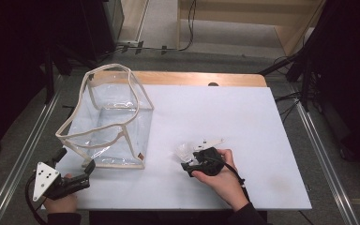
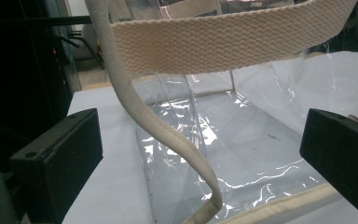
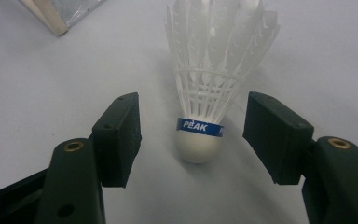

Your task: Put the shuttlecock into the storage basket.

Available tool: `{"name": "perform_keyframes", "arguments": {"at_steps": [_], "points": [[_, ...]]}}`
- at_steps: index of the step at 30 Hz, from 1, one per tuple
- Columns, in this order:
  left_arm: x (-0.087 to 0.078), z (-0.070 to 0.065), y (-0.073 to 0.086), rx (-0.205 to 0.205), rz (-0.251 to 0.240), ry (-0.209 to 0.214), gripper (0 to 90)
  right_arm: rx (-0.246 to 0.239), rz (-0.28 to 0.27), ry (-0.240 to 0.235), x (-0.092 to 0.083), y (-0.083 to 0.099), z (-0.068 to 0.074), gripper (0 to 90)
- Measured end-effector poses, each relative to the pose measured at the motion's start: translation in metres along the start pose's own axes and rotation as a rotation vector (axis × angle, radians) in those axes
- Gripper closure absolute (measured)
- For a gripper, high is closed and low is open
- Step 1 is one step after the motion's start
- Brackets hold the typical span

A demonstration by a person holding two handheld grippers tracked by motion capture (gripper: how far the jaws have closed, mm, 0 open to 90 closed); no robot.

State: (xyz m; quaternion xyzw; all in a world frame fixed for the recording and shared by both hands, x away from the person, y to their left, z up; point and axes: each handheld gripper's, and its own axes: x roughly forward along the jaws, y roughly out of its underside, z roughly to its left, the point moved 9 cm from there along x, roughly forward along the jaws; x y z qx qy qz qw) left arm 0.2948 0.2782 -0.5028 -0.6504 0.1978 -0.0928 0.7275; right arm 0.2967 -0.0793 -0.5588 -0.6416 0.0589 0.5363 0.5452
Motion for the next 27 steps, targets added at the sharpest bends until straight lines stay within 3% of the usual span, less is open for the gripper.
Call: {"name": "perform_keyframes", "arguments": {"at_steps": [27], "points": [[0.0001,-0.0002,0.0001,0.001,0.001,0.002,0.0,-0.003,0.041,0.037,0.0082,0.0078,-0.0003,50.9]]}}
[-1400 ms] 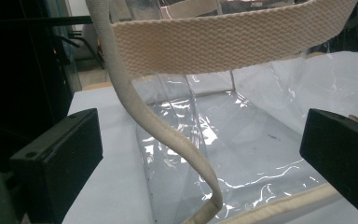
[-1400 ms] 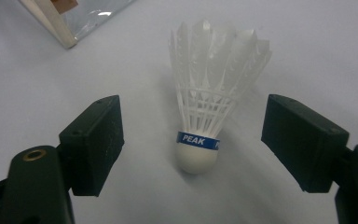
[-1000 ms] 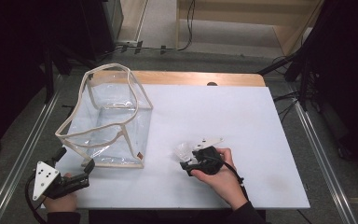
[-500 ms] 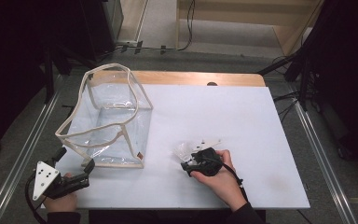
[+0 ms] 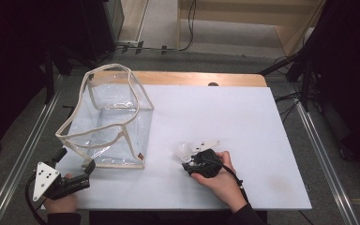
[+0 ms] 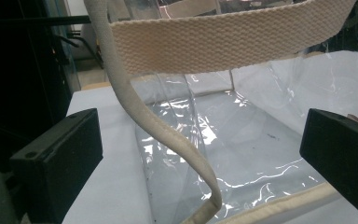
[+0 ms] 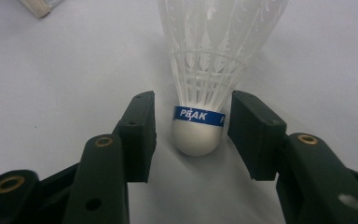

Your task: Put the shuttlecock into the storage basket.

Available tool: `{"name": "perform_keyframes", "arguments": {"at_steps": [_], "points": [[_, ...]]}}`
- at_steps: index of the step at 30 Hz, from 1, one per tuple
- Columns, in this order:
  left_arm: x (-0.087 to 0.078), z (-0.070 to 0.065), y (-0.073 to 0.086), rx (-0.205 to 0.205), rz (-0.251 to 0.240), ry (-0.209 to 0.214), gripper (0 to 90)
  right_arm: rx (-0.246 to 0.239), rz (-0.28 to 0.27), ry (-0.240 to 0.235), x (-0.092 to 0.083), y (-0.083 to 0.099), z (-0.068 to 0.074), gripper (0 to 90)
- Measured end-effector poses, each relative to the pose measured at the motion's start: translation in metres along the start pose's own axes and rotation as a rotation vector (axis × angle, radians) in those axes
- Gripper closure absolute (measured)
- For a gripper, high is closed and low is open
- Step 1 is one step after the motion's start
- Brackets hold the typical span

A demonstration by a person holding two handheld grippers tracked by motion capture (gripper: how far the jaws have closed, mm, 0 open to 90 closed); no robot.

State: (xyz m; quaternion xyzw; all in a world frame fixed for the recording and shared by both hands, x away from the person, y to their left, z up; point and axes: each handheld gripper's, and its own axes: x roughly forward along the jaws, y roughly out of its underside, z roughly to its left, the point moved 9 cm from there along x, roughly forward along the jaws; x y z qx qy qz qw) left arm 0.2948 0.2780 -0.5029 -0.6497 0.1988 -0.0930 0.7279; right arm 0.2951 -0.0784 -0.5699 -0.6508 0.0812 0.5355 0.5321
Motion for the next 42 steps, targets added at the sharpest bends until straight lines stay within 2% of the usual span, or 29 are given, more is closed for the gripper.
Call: {"name": "perform_keyframes", "arguments": {"at_steps": [12,42], "points": [[-0.0001,-0.0001,0.0000,0.000,0.001,0.001,0.0,-0.002,0.009,0.024,0.0021,0.0027,-0.0021,61.9],[0.0001,-0.0002,0.0000,0.001,0.000,0.001,0.0,-0.014,-0.032,0.016,-0.0042,-0.0044,-0.0024,62.6]]}}
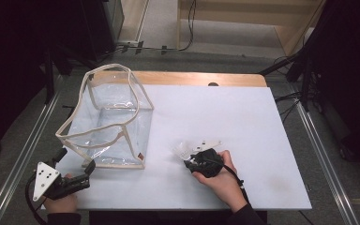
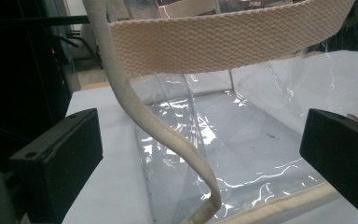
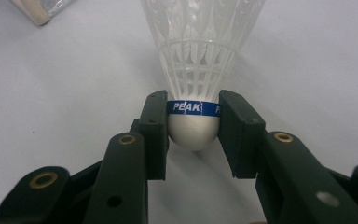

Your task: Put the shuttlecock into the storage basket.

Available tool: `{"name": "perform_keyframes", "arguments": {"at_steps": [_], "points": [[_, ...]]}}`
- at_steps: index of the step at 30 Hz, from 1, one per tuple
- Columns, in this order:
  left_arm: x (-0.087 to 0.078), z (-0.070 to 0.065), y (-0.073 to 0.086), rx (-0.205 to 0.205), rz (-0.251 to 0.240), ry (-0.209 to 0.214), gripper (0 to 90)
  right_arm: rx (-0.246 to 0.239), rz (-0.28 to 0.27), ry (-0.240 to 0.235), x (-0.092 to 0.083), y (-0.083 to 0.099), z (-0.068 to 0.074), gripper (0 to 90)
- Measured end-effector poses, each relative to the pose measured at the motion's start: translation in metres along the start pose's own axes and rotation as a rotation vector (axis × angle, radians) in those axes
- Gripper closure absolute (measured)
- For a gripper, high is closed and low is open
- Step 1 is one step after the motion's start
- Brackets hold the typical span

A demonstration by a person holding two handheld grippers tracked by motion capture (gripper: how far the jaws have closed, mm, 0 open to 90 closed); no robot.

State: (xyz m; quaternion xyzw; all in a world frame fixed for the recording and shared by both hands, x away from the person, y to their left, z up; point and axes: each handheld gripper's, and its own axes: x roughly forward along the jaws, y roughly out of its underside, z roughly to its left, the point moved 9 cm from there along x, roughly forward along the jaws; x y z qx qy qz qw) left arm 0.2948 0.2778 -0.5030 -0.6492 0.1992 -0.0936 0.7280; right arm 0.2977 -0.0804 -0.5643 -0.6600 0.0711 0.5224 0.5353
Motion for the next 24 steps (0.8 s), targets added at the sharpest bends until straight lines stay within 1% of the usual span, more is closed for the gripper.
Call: {"name": "perform_keyframes", "arguments": {"at_steps": [14,15,24], "points": [[0.000,0.000,0.000,0.000,0.000,0.000,0.0,-0.010,-0.033,0.001,-0.005,-0.007,0.001,62.7],[0.000,0.000,0.000,0.000,0.000,0.000,0.0,-0.018,-0.038,0.001,-0.005,-0.008,0.001,62.7],[0.000,0.000,0.000,0.001,0.000,0.000,0.0,-0.020,-0.060,0.008,-0.008,-0.012,0.001,62.7]]}}
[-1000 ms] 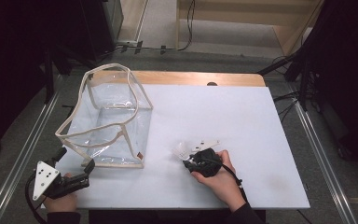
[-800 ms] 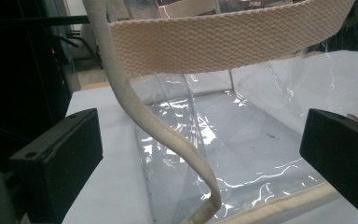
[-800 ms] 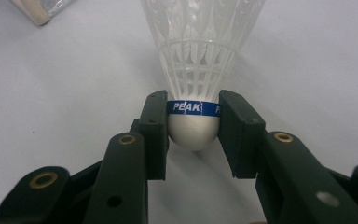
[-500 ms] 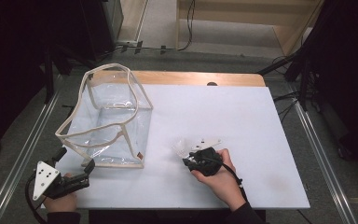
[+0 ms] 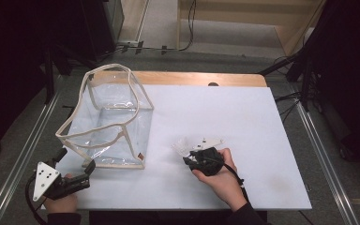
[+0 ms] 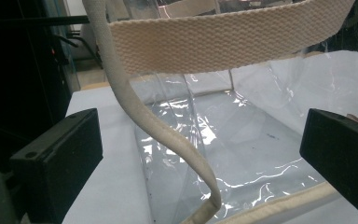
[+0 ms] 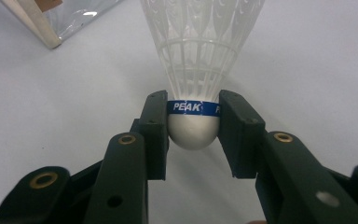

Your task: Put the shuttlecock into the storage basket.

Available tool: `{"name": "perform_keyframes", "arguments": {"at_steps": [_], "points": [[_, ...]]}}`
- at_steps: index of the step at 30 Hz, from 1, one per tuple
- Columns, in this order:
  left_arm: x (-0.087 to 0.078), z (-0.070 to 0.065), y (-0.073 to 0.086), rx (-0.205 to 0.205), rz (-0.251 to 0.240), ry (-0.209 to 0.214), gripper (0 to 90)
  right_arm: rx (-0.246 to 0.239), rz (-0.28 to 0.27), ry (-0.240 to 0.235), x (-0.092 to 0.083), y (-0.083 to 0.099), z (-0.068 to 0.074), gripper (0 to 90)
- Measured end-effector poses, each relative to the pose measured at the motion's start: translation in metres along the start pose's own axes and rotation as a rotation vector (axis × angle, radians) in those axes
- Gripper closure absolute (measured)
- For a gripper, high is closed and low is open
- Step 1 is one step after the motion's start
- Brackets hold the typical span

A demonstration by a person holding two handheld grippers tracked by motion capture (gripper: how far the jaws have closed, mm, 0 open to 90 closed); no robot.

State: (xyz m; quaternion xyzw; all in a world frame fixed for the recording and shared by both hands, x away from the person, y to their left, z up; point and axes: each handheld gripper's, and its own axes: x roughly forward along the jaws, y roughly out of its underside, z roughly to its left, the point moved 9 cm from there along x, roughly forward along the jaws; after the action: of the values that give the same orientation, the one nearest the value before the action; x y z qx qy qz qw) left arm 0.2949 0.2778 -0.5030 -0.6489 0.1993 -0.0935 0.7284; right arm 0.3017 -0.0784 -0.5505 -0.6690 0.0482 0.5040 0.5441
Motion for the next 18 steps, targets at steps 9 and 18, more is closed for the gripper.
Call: {"name": "perform_keyframes", "arguments": {"at_steps": [9,18], "points": [[0.000,0.000,0.000,-0.001,0.000,0.001,0.0,-0.002,-0.028,-0.002,-0.002,-0.005,0.001,62.7],[0.000,0.000,0.000,-0.001,0.000,0.001,0.0,-0.008,-0.060,-0.004,-0.005,-0.011,0.003,62.7]]}}
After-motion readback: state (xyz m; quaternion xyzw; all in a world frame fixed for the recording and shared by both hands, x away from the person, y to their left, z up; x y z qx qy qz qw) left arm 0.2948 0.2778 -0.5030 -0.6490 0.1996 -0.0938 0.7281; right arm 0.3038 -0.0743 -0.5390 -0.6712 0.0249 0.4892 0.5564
